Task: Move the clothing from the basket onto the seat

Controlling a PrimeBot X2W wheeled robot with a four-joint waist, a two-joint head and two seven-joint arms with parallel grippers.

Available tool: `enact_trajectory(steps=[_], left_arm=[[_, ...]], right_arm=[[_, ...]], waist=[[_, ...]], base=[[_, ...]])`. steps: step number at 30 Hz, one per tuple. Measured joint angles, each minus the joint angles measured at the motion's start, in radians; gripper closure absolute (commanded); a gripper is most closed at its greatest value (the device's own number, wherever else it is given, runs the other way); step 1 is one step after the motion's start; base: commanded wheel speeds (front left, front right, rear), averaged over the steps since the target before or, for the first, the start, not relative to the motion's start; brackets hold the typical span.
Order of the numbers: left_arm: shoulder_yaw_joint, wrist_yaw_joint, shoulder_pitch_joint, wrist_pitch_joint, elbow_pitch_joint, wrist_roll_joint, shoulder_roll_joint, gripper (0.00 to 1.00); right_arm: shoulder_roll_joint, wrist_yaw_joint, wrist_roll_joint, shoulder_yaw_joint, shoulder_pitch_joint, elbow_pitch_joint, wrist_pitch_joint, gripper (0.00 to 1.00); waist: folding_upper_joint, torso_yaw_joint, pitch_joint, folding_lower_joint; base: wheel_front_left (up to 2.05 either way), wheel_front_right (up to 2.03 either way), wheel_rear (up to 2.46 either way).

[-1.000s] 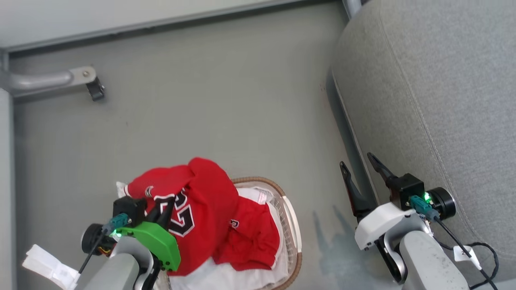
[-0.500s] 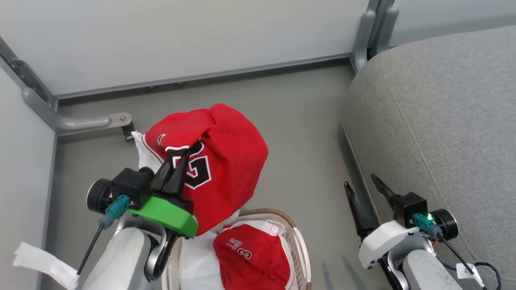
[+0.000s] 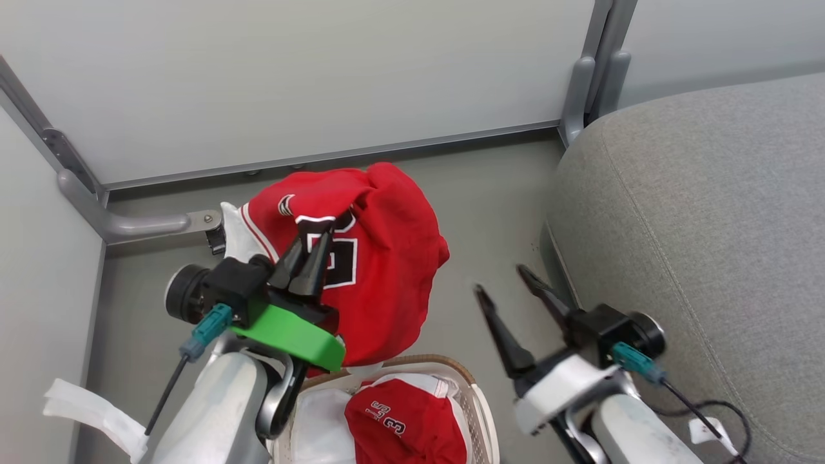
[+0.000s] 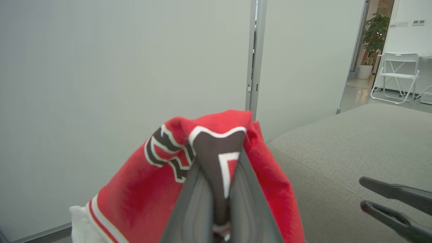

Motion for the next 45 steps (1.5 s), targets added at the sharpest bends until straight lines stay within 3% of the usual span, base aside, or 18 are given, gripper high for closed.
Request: enact_trajectory(steps=[5,11,21,22,23,24,36,37,38,39,40,45], left_arm=[[-0.032,0.000,0.007,0.000,0.009,0.000,-0.008,1.00],[-0.090,0.000,0.004,0.000,0.005,-0.017,-0.025,1.00],[-0.250,0.000,-0.034,0.000,-0.024,-0.070,-0.039,1.00],[-0.261,0.000,-0.035,0.000,-0.024,-0.073,-0.039,1.00],[-0.273,0.000,-0.036,0.000,-0.024,-0.078,-0.040,1.00],[-0.281,0.000,-0.037,0.000,-0.024,-0.082,-0.040,1.00],[-0.290,0.000,-0.041,0.000,-0.025,-0.099,-0.031,1.00],[-0.282,0.000,-0.040,0.000,-0.025,-0.098,-0.030,0.97],[-0.273,0.000,-0.037,0.000,-0.025,-0.095,-0.030,0.76],[-0.270,0.000,-0.035,0.000,-0.024,-0.091,-0.030,0.20],[-0.266,0.000,-0.031,0.000,-0.023,-0.088,-0.031,0.00],[-0.241,0.000,-0.010,0.000,-0.012,-0.074,-0.030,0.00]], right_arm=[[0.001,0.000,0.045,0.139,-0.090,-0.055,0.000,0.00],[0.000,0.000,0.073,0.238,-0.183,0.008,0.000,0.00],[0.000,0.000,0.120,0.243,-0.242,0.122,-0.001,0.00],[0.000,0.000,0.130,0.253,-0.245,0.138,-0.002,0.48],[0.000,0.000,0.139,0.260,-0.246,0.151,-0.002,0.69],[0.000,0.000,0.151,0.267,-0.247,0.164,-0.002,1.00],[0.001,0.000,0.207,0.276,-0.262,0.210,-0.003,1.00],[0.001,0.000,0.202,0.266,-0.258,0.204,-0.002,1.00],[0.001,0.000,0.199,0.255,-0.252,0.196,-0.002,1.00],[0.000,0.000,0.194,0.245,-0.246,0.190,-0.003,1.00],[0.000,0.000,0.188,0.233,-0.240,0.180,-0.002,1.00],[0.001,0.000,0.149,0.166,-0.207,0.123,-0.002,1.00]], waist=[[0.0000,0.008,-0.001,0.0000],[0.0000,0.033,0.002,0.0000],[0.0000,0.102,0.005,0.0000],[0.0000,0.110,0.003,0.0000],[0.0000,0.117,0.002,0.0000],[0.0000,0.124,0.000,0.0000],[0.0000,0.153,-0.015,0.0001],[0.0000,0.148,-0.015,0.0001],[0.0000,0.143,-0.015,0.0001],[0.0000,0.137,-0.014,0.0001],[0.0000,0.129,-0.014,0.0000],[0.0000,0.075,-0.011,0.0001]], base=[[0.00,0.00,0.00],[0.00,0.00,0.00],[0.00,0.00,0.00],[0.00,0.00,0.00],[0.00,0.00,0.00],[0.00,0.00,0.00],[0.00,0.00,0.00],[0.00,0.00,0.00],[0.00,0.00,0.00],[0.00,0.00,0.00],[0.00,0.00,0.00],[0.00,0.00,0.00]])
